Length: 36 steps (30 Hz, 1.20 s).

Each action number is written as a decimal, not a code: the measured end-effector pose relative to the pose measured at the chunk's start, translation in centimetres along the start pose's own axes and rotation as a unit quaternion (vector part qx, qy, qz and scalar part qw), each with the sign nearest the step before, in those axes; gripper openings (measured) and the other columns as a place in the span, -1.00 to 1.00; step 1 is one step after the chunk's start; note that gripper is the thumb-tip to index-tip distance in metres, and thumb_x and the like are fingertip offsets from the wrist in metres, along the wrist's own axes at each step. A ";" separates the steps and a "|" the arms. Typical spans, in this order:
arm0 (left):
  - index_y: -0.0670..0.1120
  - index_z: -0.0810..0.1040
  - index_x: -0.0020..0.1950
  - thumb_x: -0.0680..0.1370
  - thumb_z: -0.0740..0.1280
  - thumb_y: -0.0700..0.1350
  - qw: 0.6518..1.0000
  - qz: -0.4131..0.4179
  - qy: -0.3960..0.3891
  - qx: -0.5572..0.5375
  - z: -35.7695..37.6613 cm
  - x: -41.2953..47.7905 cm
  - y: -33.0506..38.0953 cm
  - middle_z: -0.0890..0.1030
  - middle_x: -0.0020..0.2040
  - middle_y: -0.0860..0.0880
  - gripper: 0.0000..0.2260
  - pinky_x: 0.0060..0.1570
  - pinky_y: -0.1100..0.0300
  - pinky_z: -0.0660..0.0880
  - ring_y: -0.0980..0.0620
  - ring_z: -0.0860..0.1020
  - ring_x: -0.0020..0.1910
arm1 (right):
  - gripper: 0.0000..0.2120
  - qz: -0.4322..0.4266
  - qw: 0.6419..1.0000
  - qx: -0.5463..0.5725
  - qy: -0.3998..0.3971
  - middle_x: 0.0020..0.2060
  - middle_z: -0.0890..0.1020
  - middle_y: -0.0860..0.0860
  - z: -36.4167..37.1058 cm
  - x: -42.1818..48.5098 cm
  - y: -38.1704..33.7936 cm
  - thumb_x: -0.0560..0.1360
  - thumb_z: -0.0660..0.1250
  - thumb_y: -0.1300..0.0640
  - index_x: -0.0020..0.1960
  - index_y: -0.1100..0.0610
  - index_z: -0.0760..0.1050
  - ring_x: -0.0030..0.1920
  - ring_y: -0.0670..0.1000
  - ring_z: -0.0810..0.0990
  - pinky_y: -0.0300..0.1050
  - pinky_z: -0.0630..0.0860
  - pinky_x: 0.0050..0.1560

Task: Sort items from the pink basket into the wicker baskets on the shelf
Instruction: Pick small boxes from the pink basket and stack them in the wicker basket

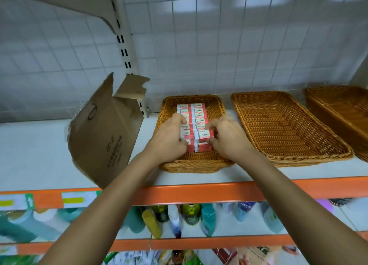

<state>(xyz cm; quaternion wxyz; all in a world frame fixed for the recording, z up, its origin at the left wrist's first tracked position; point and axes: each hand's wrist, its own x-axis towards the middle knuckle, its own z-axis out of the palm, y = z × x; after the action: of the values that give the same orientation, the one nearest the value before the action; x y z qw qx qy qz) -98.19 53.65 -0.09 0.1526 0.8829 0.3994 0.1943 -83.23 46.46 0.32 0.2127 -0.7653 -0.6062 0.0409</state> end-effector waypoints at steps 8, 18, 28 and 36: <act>-0.04 0.24 0.03 0.50 0.29 -0.18 0.999 0.006 0.030 -0.023 0.4 -0.3 0.0 0.34 0.06 0.00 -0.76 -0.04 0.18 0.38 0.04 0.37 0.08 | -0.63 -0.005 0.998 -0.059 -0.010 0.21 0.44 0.13 0.3 0.1 -0.9 0.51 0.34 0.13 0.30 0.14 0.44 0.19 0.13 0.47 -0.06 0.45 0.14; -0.05 0.30 0.14 0.52 0.33 -0.13 0.999 0.012 0.041 -0.001 0.6 -0.6 -0.2 0.32 0.13 -0.01 -0.72 0.00 0.26 0.41 0.11 0.33 0.08 | -0.67 0.003 0.997 -0.077 -0.007 0.17 0.48 0.14 0.4 0.0 -1.3 0.51 0.33 0.14 0.26 0.17 0.45 0.14 0.14 0.49 -0.05 0.47 0.07; -0.02 0.37 0.17 0.51 0.38 -0.10 0.996 0.032 0.087 -0.014 0.5 -0.9 -0.1 0.40 0.12 0.04 -0.71 0.02 0.28 0.37 0.07 0.39 0.13 | -0.72 -0.004 0.997 -0.078 -0.022 0.14 0.50 0.16 0.2 -0.2 -1.3 0.53 0.29 0.14 0.22 0.17 0.44 0.10 0.17 0.51 -0.04 0.47 0.02; -0.04 0.45 0.11 0.47 0.44 -0.14 0.985 0.041 0.138 -0.096 0.2 -1.2 -0.2 0.51 0.01 0.07 -0.73 -0.13 0.38 0.49 0.14 0.52 -0.07 | -0.40 -0.050 0.998 -0.014 0.039 0.25 0.40 0.06 0.9 -0.5 -0.6 0.46 0.39 -0.03 0.41 0.07 0.27 0.26 0.07 0.38 -0.09 0.38 0.20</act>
<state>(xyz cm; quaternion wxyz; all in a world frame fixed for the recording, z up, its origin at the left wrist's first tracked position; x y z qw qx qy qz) -98.99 52.86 -0.62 0.1718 0.8445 0.3592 0.3581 -84.20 46.30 -0.34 0.2273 -0.7381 -0.6351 -0.0081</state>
